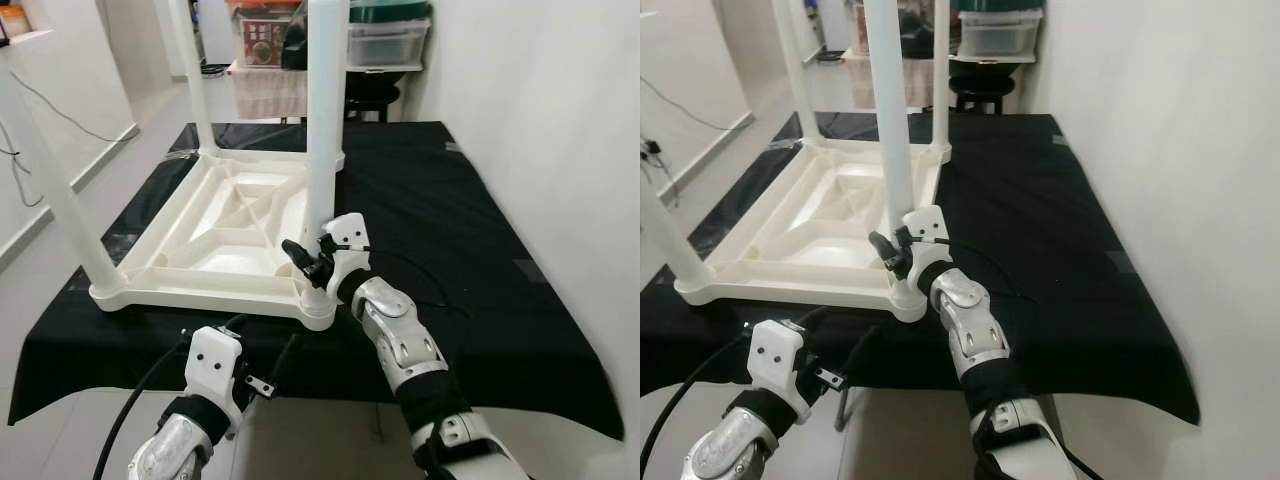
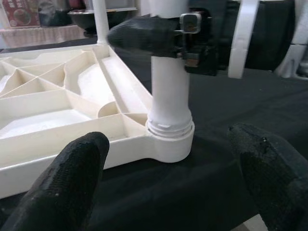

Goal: Building children table

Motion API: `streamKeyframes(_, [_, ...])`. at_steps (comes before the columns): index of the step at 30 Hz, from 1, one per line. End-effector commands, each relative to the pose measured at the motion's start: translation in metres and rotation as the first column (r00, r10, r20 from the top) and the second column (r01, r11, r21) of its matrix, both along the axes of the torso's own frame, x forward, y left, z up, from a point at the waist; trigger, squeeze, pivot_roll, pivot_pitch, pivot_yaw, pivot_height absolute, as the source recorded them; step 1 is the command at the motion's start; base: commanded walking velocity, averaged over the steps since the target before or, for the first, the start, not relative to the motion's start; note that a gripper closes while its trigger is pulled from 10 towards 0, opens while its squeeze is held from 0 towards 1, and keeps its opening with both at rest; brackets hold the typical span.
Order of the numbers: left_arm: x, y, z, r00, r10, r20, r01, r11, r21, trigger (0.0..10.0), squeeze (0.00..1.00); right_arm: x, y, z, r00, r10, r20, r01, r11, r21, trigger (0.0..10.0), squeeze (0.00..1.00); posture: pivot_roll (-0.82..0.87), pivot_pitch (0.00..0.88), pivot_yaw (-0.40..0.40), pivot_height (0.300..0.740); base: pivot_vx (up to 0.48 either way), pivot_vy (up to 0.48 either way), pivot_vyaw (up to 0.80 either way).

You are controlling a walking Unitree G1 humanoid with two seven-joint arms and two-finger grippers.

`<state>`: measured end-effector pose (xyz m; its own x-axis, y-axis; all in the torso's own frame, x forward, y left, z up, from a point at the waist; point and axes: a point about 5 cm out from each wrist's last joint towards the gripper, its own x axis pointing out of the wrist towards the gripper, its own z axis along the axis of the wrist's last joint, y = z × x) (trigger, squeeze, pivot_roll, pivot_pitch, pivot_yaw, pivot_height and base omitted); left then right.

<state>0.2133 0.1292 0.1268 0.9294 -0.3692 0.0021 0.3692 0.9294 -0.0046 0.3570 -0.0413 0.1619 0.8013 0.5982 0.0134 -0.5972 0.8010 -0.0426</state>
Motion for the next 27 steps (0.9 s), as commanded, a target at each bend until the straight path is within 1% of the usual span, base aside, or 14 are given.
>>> streamKeyframes(1, [0.001, 0.000, -0.004, 1.000, 0.010, -0.013, -0.010, 1.000, 0.002, 10.0, 0.00, 0.000, 0.002, -0.014, 0.998, -0.008, -0.070, 0.007, 1.000, -0.026, 10.0, 0.00, 0.00, 0.034, -0.038, 0.740, 0.000, 0.000, 0.00])
streamKeyframes(2, [0.001, -0.001, -0.004, 1.000, 0.014, -0.011, -0.014, 1.000, 0.000, 10.0, 0.00, 0.002, 0.004, -0.006, 0.998, -0.006, -0.056, 0.004, 0.999, -0.044, 10.0, 1.00, 0.00, 0.034, -0.038, 0.740, 0.000, 0.000, 0.00])
streamKeyframes(7, [0.001, -0.001, -0.004, 1.000, 0.012, -0.012, -0.012, 1.000, -0.003, 10.0, 0.00, 0.003, 0.006, -0.001, 0.997, 0.034, -0.064, -0.035, 0.999, -0.019, 10.0, 1.00, 0.00, 0.034, -0.037, 0.740, 0.000, 0.000, 0.00])
streamKeyframes(8, [0.001, -0.001, -0.004, 1.000, 0.011, -0.013, -0.011, 1.000, -0.003, 10.0, 0.00, 0.003, 0.007, 0.003, 0.994, 0.096, -0.058, -0.096, 0.995, 0.005, 10.0, 1.00, 0.00, 0.033, -0.037, 0.740, 0.000, 0.000, 0.00])
streamKeyframes(9, [0.001, -0.001, -0.004, 1.000, 0.010, -0.013, -0.010, 1.000, -0.004, 10.0, 0.00, 0.002, 0.008, 0.009, 0.976, 0.214, -0.046, -0.212, 0.976, 0.038, 10.0, 1.00, 0.00, 0.033, -0.035, 0.740, 0.000, 0.000, 0.00])
streamKeyframes(10, [0.001, -0.001, -0.004, 1.000, 0.009, -0.014, -0.009, 1.000, -0.005, 10.0, 0.00, 0.000, 0.008, 0.016, 0.937, 0.350, -0.024, -0.348, 0.936, 0.045, 10.0, 0.16, 0.00, 0.032, -0.035, 0.740, 0.000, 0.000, 0.00])
streamKeyframes(11, [0.001, -0.001, -0.004, 1.000, 0.009, -0.014, -0.009, 1.000, -0.006, 10.0, 0.00, -0.001, 0.006, 0.020, 0.899, 0.438, -0.008, -0.437, 0.898, 0.045, 10.0, 0.16, 0.00, 0.031, -0.034, 0.740, 0.000, 0.000, 0.00])
streamKeyframes(12, [0.001, -0.001, -0.004, 1.000, 0.009, -0.014, -0.009, 1.000, -0.006, 10.0, 0.00, -0.001, 0.006, 0.020, 0.899, 0.438, -0.008, -0.437, 0.898, 0.045, 10.0, 0.16, 0.00, 0.031, -0.034, 0.740, 0.000, 0.000, 0.00])
streamKeyframes(13, [0.001, -0.001, -0.004, 1.000, 0.008, -0.015, -0.008, 1.000, -0.007, 10.0, 0.00, -0.001, 0.003, 0.023, 0.863, 0.506, -0.002, -0.506, 0.862, 0.022, 10.0, 0.00, 0.00, 0.030, -0.035, 0.740, 0.000, 0.000, 0.00])
streamKeyframes(14, [0.001, -0.001, -0.004, 1.000, 0.007, -0.015, -0.007, 1.000, -0.007, 10.0, 0.00, 0.000, -0.002, 0.024, 0.829, 0.560, -0.002, -0.560, 0.829, -0.019, 10.0, 0.00, 0.00, 0.032, -0.034, 0.740, 0.000, 0.000, 0.00])
streamKeyframes(17, [0.000, -0.002, -0.005, 1.000, 0.005, -0.018, -0.005, 1.000, -0.005, 10.0, 0.00, 0.002, -0.012, 0.024, 0.767, 0.641, -0.034, -0.641, 0.762, -0.092, 10.0, 0.00, 0.01, 0.035, -0.032, 0.740, 0.000, 0.000, 0.00])
streamKeyframes(21, [-0.001, -0.002, -0.006, 1.000, 0.004, -0.020, -0.004, 1.000, -0.003, 10.0, 0.00, 0.002, -0.014, 0.024, 0.752, 0.658, -0.040, -0.658, 0.746, -0.102, 10.0, 0.00, 0.01, 0.035, -0.032, 0.740, 0.000, 0.000, 0.00])
streamKeyframes(22, [-0.002, -0.003, -0.011, 0.999, -0.006, -0.035, 0.007, 1.000, 0.012, 10.0, 0.00, 0.002, -0.015, 0.022, 0.738, 0.672, -0.060, -0.675, 0.733, -0.087, 10.0, 0.00, 0.02, 0.021, -0.009, 0.740, 0.000, 0.000, 0.00])
streamKeyframes(27, [-0.004, -0.005, -0.023, 0.997, -0.030, -0.068, 0.033, 0.999, 0.041, 10.0, 0.00, 0.001, -0.017, 0.015, 0.712, 0.695, -0.097, -0.701, 0.711, -0.051, 10.0, 0.00, 0.02, 0.000, 0.003, 0.740, 0.000, 0.000, 0.00])
